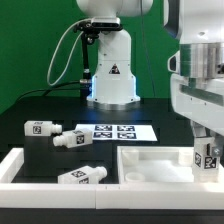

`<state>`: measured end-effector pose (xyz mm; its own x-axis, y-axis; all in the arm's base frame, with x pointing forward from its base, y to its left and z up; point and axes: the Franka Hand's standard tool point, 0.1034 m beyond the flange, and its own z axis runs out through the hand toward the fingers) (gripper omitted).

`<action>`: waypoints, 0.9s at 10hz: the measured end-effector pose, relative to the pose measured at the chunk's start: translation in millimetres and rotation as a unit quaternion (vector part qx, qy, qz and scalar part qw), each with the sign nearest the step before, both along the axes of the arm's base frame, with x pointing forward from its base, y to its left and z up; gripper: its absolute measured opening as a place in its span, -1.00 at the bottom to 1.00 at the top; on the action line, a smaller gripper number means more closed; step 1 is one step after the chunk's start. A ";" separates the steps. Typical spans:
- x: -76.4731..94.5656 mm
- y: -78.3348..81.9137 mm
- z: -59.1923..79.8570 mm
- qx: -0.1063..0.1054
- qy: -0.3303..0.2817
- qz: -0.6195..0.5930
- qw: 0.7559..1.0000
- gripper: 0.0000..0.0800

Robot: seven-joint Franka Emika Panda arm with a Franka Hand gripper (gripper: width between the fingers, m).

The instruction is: Assemble one leg

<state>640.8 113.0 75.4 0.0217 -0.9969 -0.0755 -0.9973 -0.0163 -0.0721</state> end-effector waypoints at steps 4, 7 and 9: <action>1.7 -1.3 0.2 0.028 0.009 -0.160 0.987 -0.28; 1.7 -0.4 -0.3 0.028 0.009 -0.159 0.987 0.34; 5.5 1.9 12.2 0.031 0.000 -0.137 0.990 0.54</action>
Offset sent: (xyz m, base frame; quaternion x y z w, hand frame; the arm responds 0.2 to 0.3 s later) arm 0.0041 -0.0054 0.0041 0.0102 -0.0142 0.2029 0.9790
